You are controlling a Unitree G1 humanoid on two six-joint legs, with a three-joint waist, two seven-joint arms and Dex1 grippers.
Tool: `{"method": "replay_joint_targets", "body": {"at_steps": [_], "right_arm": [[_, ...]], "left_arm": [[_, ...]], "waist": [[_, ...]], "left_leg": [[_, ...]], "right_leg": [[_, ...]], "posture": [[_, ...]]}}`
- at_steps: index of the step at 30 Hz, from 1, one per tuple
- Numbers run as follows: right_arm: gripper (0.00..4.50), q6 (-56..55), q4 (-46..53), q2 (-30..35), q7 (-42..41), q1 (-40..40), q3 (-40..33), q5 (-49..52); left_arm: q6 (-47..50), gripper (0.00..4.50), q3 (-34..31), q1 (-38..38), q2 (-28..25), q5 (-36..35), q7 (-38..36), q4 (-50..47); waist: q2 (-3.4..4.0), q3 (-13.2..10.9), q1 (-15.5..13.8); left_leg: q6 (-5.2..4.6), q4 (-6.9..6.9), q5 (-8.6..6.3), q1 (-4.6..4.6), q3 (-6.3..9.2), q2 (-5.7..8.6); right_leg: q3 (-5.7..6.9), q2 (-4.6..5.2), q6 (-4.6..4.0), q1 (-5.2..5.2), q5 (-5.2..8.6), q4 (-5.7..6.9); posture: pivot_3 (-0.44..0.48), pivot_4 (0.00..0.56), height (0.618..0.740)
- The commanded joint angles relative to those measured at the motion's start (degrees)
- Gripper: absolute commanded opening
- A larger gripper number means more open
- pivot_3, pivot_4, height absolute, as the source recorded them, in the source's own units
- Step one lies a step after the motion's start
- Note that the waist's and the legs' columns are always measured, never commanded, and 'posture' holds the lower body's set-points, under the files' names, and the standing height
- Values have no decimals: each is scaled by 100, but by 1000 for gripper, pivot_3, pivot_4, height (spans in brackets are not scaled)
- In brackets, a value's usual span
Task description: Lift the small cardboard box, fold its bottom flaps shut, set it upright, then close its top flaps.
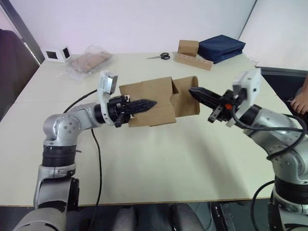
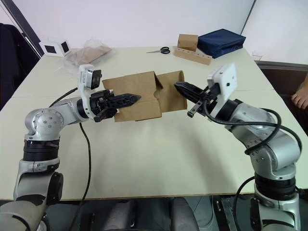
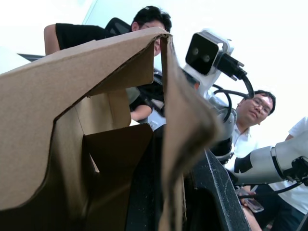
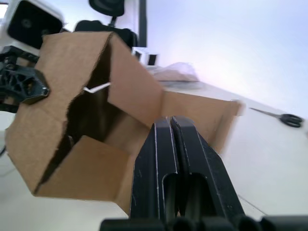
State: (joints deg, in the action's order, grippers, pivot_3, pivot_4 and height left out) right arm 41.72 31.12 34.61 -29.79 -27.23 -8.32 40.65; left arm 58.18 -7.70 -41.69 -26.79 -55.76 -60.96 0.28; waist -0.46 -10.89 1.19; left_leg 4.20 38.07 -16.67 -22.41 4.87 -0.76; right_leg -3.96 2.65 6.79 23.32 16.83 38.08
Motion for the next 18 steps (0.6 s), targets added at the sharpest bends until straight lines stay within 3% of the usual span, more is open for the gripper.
{"method": "replay_joint_targets", "body": {"at_steps": [1,11,18], "right_arm": [[0,-145,154,-104,19,-229,120,-12],[0,-247,60,-232,-131,-521,667,-271],[0,-51,203,219,-207,-338,-23,-10]], "left_arm": [[-8,89,-91,-130,-14,-169,18,-192],[33,89,-81,-70,-7,-206,79,-242],[114,89,-171,-76,-119,-355,135,-282]], "waist": [[0,0,0],[0,0,-1],[0,0,-13]], "left_leg": [[0,0,0,0,0,0],[0,0,0,0,1,0],[0,1,0,-1,1,1]], "right_leg": [[0,0,0,0,0,0],[0,0,0,1,0,0],[1,1,0,0,0,-1]], "posture": [[0,150,740],[0,150,740],[0,150,740]]}}
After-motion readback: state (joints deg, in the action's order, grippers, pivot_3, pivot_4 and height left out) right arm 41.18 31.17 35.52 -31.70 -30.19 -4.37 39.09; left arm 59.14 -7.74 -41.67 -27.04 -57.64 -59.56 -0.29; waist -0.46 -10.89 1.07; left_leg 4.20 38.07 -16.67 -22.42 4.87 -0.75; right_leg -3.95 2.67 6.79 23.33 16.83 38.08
